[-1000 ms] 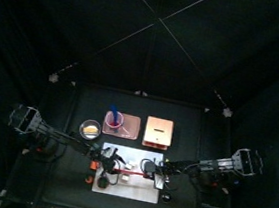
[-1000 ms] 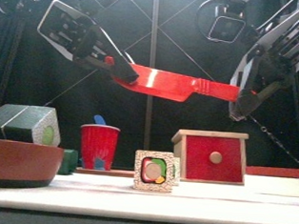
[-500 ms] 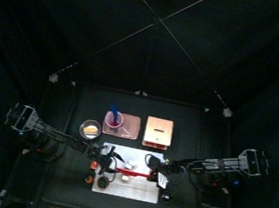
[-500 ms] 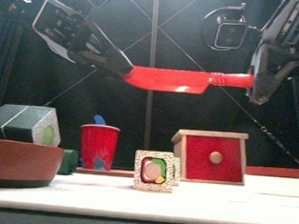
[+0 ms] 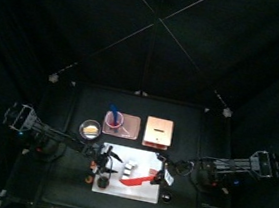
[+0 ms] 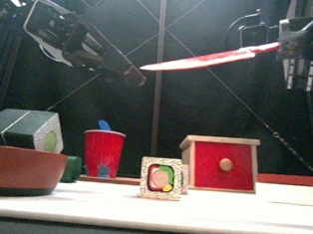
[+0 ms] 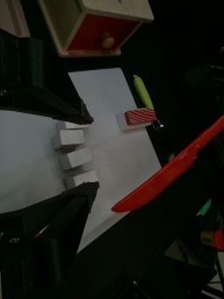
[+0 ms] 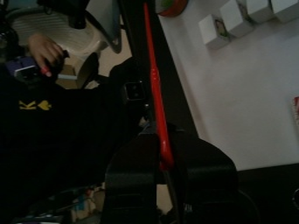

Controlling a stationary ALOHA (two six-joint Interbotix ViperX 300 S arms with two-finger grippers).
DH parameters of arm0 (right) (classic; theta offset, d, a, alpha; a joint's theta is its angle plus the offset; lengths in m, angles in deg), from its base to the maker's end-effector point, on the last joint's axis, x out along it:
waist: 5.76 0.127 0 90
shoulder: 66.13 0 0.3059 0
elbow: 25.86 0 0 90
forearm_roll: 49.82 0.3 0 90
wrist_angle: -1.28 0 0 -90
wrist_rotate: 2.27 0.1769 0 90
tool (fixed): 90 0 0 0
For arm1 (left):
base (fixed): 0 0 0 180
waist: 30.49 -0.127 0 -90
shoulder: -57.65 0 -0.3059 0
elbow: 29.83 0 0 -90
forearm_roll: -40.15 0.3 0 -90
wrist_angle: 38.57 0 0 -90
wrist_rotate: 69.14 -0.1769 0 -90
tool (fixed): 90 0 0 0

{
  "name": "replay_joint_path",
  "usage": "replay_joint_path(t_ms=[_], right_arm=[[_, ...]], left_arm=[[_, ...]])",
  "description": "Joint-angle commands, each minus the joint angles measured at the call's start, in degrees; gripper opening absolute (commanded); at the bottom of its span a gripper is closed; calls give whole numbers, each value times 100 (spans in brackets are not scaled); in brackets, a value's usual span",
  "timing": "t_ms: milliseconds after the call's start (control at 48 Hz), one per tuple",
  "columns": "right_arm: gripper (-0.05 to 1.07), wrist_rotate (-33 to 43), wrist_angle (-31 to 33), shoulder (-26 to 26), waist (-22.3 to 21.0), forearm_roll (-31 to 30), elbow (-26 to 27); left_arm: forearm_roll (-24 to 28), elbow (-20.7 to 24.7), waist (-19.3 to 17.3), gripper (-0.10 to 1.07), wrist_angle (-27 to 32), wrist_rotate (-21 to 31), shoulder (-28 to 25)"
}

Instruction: Cut the white sushi roll

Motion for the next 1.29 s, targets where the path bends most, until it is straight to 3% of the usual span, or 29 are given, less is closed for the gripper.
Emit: replay_joint_path(t_ms=[0,354,542,729,875,1271], right_arm=[[44,-18,202,132,9,229,-97],[46,-26,747,-325,-246,343,-853],[54,-35,835,-642,-404,105,-791],[76,-35,958,-853,-413,-132,-712],[87,-35,1046,-817,-422,-211,-659],[89,-35,1415,-615,-492,-870,-624]], left_arm=[[-9,62,-9,89,-79,-18,44],[-26,44,-9,89,-132,0,18],[-26,79,-9,89,-141,0,-18],[-62,88,-9,89,-141,18,-53],[-141,97,-9,89,-132,9,-53],[-202,123,-9,89,-149,18,-53]])
